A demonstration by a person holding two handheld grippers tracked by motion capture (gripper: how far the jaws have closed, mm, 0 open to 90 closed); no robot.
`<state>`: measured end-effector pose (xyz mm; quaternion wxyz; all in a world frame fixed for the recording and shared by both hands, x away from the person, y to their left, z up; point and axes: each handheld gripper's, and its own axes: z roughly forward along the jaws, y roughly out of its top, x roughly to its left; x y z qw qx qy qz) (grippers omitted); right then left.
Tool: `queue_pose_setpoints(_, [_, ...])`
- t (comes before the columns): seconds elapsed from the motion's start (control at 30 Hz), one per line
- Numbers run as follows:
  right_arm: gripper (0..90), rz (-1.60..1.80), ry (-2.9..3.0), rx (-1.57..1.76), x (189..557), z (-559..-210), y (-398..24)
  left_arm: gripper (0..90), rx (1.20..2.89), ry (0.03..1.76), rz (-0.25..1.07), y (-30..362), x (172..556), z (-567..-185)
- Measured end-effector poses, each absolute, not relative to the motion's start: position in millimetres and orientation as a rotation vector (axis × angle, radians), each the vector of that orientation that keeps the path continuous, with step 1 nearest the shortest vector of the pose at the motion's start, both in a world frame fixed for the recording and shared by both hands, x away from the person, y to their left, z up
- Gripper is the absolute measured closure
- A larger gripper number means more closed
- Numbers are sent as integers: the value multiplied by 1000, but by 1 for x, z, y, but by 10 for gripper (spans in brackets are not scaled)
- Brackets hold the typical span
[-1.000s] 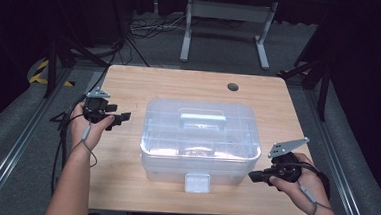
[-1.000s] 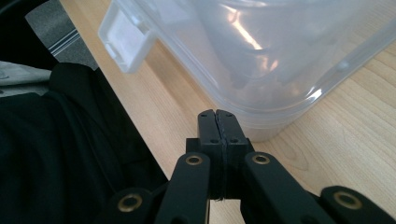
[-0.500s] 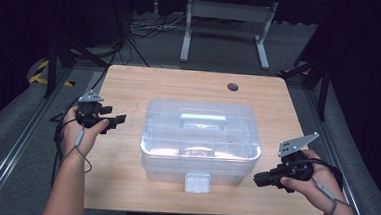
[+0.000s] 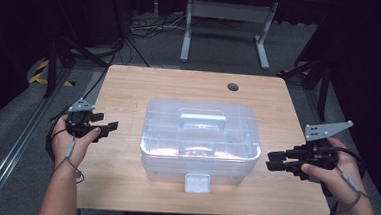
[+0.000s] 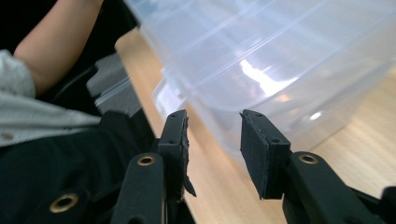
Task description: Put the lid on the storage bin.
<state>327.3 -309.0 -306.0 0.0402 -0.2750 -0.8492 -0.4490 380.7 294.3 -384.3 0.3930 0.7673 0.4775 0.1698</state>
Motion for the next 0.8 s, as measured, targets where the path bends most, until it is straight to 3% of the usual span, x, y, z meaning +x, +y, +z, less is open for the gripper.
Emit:
queue_pose_setpoints(0.23, [582,-1569,-2603,-1096,335,-300,-337,329,1943,1222,425,295,379,-387])
queue_pose_setpoints(0.4, [508,-1666,-2602,-1224,344,-305,-352,329,1941,1232,425,295,381,-387])
queue_pose_setpoints(0.8, [431,-1602,-2664,-1515,371,-339,-386,326,1962,1233,434,291,389,-391])
